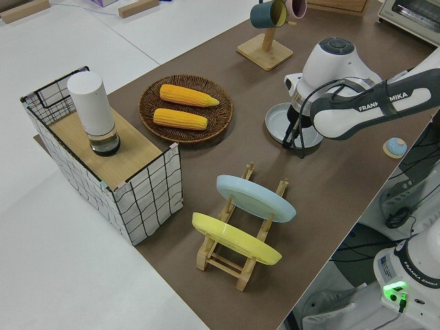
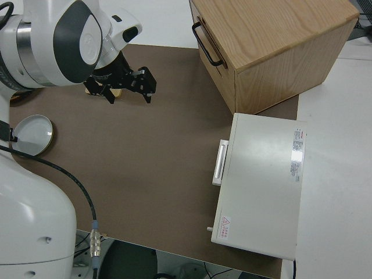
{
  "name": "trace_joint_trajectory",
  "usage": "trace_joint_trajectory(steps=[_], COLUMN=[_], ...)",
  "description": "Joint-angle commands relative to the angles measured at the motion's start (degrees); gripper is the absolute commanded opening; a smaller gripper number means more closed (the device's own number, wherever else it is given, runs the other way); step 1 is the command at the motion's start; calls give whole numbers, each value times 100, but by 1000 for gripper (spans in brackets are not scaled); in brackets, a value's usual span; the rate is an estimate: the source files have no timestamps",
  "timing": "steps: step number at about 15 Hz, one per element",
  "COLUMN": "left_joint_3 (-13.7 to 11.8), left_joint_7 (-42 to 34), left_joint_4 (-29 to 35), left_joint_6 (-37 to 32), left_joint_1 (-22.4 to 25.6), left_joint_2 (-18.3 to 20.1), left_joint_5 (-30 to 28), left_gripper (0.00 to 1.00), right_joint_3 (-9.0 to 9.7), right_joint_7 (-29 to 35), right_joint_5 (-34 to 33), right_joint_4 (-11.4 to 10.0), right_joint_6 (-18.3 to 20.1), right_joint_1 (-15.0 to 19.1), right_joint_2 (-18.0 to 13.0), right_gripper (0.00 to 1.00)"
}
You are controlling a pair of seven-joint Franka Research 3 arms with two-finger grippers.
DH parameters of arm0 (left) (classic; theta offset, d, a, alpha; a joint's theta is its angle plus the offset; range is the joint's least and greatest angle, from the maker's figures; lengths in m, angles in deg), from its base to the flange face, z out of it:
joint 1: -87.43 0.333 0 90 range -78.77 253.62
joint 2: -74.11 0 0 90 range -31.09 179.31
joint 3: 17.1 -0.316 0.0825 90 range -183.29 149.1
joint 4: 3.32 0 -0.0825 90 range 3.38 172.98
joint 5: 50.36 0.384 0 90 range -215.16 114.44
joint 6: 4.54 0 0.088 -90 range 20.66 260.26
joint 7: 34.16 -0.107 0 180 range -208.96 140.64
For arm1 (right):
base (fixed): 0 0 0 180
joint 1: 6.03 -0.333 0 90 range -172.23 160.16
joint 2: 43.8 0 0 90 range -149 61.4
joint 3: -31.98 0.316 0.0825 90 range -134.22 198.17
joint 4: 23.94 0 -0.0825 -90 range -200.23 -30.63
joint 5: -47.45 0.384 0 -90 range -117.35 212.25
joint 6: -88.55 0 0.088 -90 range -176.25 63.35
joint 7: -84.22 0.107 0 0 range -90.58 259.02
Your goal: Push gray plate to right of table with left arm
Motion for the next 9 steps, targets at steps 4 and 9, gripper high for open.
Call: trace_joint_trajectory(steps=[4,9], left_joint_3=[-23,-23], left_joint_7=[539,961], left_joint_4=[122,105], left_joint_6=[48,48], left_joint_1=[-315,-552], left_joint_2=[-11,-20], left_joint_5=[-26,-34], left_gripper=[0,0], right_joint_3=[77,77], right_joint_7=[5,14], right_joint_5=[59,59], right_joint_4=[45,45], right_joint_6=[83,83], right_joint_1=[115,115], right_joint_2=[-17,-17], right_gripper=[983,983])
